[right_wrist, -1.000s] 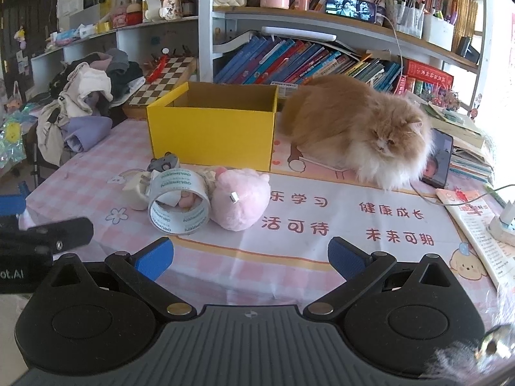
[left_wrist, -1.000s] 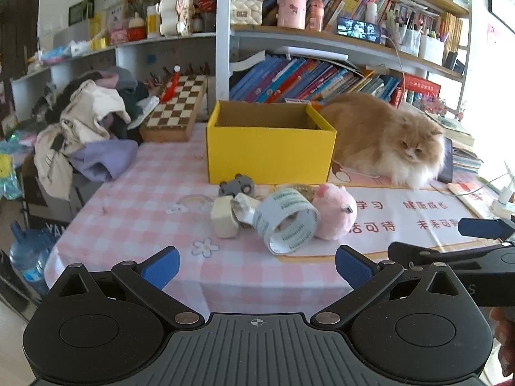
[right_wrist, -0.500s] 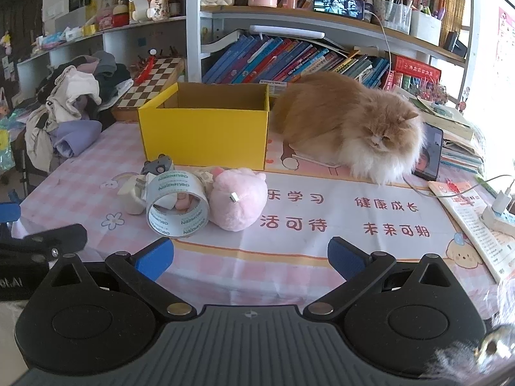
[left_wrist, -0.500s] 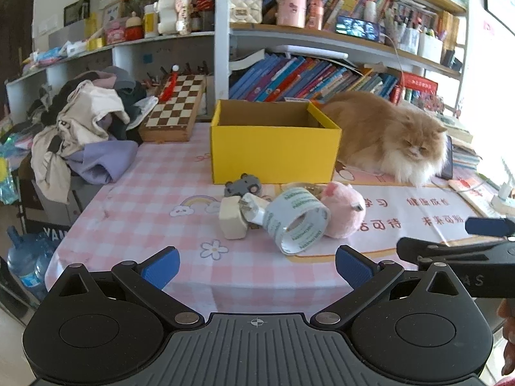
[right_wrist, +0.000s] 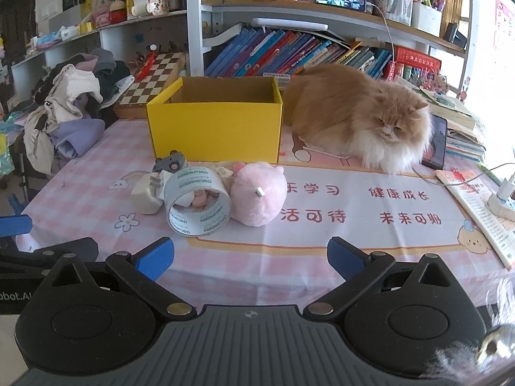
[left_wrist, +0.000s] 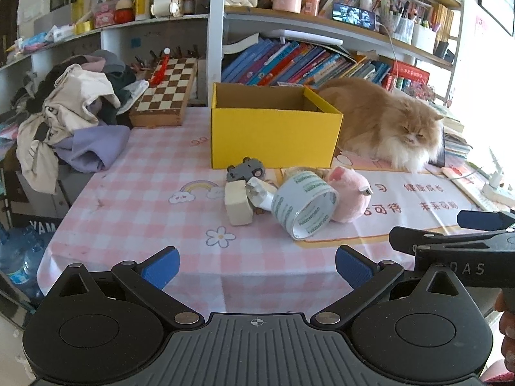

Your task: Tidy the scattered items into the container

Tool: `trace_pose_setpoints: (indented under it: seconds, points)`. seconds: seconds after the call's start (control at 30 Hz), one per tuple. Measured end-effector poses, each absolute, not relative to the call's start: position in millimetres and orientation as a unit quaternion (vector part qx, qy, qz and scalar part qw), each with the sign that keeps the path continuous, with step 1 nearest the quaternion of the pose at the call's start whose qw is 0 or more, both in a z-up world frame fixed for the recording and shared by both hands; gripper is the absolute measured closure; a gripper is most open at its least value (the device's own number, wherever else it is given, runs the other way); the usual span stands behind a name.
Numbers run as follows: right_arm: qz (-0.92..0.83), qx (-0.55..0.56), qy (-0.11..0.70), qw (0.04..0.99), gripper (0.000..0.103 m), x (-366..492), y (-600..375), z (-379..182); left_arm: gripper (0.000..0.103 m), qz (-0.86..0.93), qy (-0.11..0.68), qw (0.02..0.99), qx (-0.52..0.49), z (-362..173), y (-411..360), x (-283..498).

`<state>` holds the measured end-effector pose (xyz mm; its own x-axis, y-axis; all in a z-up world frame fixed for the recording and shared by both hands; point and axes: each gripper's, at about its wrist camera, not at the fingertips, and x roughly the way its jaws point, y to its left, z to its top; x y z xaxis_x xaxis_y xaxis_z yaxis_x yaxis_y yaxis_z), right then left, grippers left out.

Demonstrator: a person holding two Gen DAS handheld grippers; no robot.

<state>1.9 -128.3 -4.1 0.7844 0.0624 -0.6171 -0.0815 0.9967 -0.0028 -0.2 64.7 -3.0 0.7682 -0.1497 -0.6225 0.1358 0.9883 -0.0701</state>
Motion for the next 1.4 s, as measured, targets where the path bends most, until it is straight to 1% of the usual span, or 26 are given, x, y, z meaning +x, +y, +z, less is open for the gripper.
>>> trace_pose_setpoints:
  seconds: [0.43,0.7,0.83,1.03,1.4]
  points:
    - [0.032,-0.005,0.330,0.943,0.000,8,-119,-1,0.000,-0.097,0.328,0.940,-0.011,-4,76,7]
    - [0.036,0.004,0.347,0.937,0.000,20,-118,-6,0.000,-0.102,0.331,0.938,0.005,-6,74,15]
    - [0.039,0.000,0.349,0.936,0.000,28,-119,-7,0.000,-0.103,0.337,0.936,-0.006,-8,73,22]
    - [0.041,0.000,0.364,0.930,0.000,46,-131,-14,0.000,-0.085,0.361,0.928,-0.022,-18,67,37]
    - [0.068,-0.001,0.376,0.924,0.001,92,-158,-22,0.000,-0.061,0.370,0.926,-0.038,-23,43,65]
